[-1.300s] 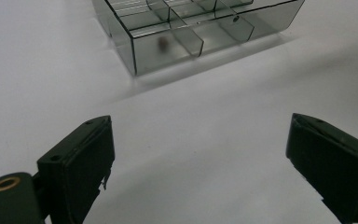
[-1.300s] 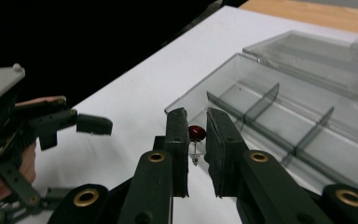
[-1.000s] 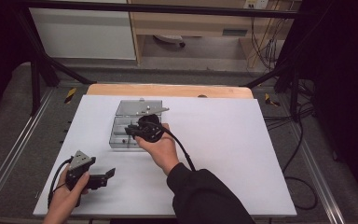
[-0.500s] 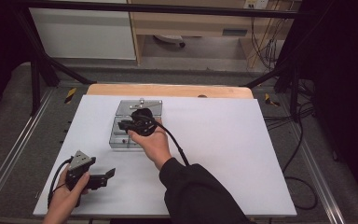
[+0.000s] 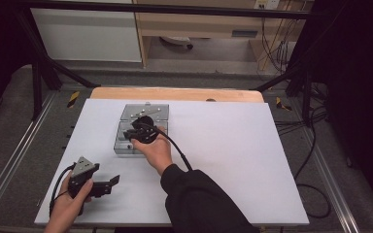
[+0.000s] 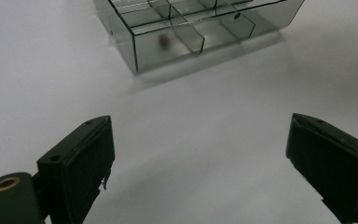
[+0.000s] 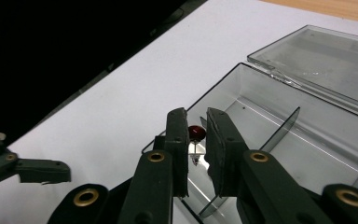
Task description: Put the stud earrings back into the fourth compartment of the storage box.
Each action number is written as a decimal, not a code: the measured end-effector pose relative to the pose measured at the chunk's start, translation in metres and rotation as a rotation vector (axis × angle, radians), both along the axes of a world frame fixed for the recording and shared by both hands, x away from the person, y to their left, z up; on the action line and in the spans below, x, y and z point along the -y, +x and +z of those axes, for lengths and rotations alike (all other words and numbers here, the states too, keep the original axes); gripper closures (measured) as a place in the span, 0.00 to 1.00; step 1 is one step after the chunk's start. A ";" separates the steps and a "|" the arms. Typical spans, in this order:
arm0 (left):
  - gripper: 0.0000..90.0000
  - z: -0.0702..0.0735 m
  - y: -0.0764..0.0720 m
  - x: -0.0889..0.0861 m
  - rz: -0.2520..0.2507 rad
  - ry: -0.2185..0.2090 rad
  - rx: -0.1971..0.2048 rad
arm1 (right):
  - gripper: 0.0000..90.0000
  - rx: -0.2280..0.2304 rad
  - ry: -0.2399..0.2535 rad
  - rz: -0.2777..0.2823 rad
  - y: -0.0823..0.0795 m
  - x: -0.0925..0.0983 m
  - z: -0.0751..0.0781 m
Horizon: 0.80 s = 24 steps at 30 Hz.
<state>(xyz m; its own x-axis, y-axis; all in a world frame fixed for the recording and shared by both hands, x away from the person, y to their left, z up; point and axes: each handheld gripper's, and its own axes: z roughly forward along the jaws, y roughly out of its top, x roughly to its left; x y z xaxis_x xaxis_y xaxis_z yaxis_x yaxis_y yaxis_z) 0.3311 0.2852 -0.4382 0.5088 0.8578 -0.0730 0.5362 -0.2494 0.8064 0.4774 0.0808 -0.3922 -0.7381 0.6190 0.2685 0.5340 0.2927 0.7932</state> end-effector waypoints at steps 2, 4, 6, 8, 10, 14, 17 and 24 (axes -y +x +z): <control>0.09 0.000 0.000 0.000 0.000 -0.002 0.000 | 0.79 -0.003 0.002 -0.010 0.001 -0.001 -0.001; 0.09 0.000 0.000 0.000 -0.001 -0.002 0.000 | 0.75 -0.001 0.013 -0.006 0.001 0.001 0.001; 0.09 0.000 0.000 0.000 0.004 0.000 -0.001 | 0.73 0.011 0.008 -0.009 0.000 0.005 0.005; 0.09 0.000 0.000 0.000 0.003 0.003 0.001 | 0.69 0.015 0.011 -0.007 -0.003 0.009 0.008; 0.09 0.000 -0.001 0.000 0.002 0.004 -0.001 | 0.65 0.029 0.014 -0.014 -0.008 0.014 0.011; 0.09 0.000 -0.001 0.001 0.003 0.002 -0.002 | 0.51 0.040 0.028 -0.029 -0.017 0.027 0.014; 0.09 0.000 0.000 0.000 0.000 -0.001 0.002 | 0.42 0.058 0.031 -0.045 -0.024 0.040 0.017; 0.09 0.000 -0.001 0.000 0.004 0.005 0.010 | 0.23 0.114 0.022 -0.082 -0.040 0.078 0.022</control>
